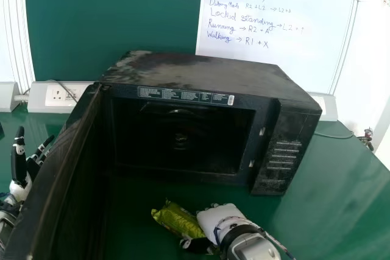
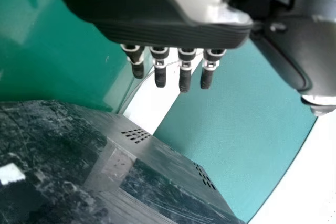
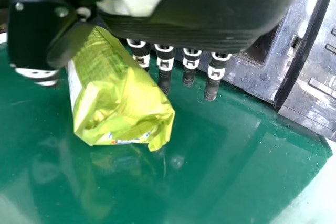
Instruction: Put biscuit inside oven
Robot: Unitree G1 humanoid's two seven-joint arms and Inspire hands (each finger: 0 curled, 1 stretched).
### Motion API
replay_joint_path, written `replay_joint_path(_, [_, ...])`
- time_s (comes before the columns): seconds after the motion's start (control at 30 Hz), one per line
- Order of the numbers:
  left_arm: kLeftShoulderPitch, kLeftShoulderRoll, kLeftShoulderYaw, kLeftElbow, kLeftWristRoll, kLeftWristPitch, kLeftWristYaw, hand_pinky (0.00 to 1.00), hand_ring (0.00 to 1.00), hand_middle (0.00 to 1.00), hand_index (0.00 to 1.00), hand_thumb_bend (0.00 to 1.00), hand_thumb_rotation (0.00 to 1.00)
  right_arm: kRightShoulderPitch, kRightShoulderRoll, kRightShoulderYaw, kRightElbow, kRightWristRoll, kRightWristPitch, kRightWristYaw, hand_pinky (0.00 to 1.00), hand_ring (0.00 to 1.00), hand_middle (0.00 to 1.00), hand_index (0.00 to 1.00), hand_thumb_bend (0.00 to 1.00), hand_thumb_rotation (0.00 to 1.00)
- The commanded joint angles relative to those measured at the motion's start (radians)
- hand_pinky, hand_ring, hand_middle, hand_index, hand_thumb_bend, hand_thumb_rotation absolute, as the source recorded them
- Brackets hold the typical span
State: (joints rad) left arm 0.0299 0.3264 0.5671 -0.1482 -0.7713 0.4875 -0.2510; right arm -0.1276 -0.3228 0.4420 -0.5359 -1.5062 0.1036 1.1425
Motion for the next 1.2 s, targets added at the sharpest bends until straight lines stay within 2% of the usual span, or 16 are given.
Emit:
replay_joint_path(0.0, [0.000,0.002,0.003,-0.009,-0.014,0.004,-0.004,0.66,0.72,0.75,0.74,0.72,0.00,0.028,-0.002,0.010,0.033,-0.007,-0.010,-0.004,0.88,0.92,0.93,0.91,0.72,0.25])
replay_joint_path(0.23, [-0.001,0.001,0.002,-0.008,-0.013,-0.002,-0.012,0.67,0.72,0.75,0.74,0.72,0.00,0.065,0.018,0.012,0.062,-0.022,0.004,-0.088,0.85,0.90,0.92,0.89,0.68,0.23])
replay_joint_path(0.4, [0.001,-0.001,0.002,-0.016,-0.011,0.002,-0.002,0.67,0.72,0.75,0.73,0.71,0.00,0.094,0.022,0.025,0.060,-0.062,0.005,-0.158,0.75,0.85,0.88,0.84,0.67,0.21])
replay_joint_path(0.57, [-0.001,-0.001,0.002,-0.013,-0.012,0.002,-0.003,0.66,0.72,0.75,0.74,0.71,0.00,0.109,0.041,0.065,0.065,-0.189,0.005,-0.155,0.68,0.82,0.86,0.84,0.69,0.23])
replay_joint_path(0.7, [0.000,0.002,0.001,-0.015,-0.014,0.004,-0.004,0.67,0.72,0.75,0.74,0.71,0.00,0.127,0.069,0.077,0.068,-0.236,0.009,-0.156,0.61,0.80,0.85,0.84,0.71,0.22])
replay_joint_path(0.8, [0.001,0.000,-0.001,-0.018,-0.013,0.003,0.004,0.66,0.72,0.75,0.74,0.71,0.00,0.127,0.056,0.092,0.074,-0.269,-0.017,-0.170,0.61,0.78,0.84,0.84,0.73,0.23])
replay_joint_path(0.87, [0.000,-0.004,0.000,-0.022,-0.018,0.007,0.011,0.66,0.72,0.74,0.73,0.72,0.00,0.130,0.050,0.100,0.079,-0.289,-0.030,-0.181,0.64,0.78,0.84,0.84,0.74,0.26])
replay_joint_path(1.17, [0.001,-0.003,-0.004,-0.021,-0.020,0.004,0.012,0.66,0.72,0.74,0.73,0.73,0.00,0.149,0.066,0.099,0.099,-0.300,-0.035,-0.187,0.73,0.83,0.87,0.86,0.73,0.26])
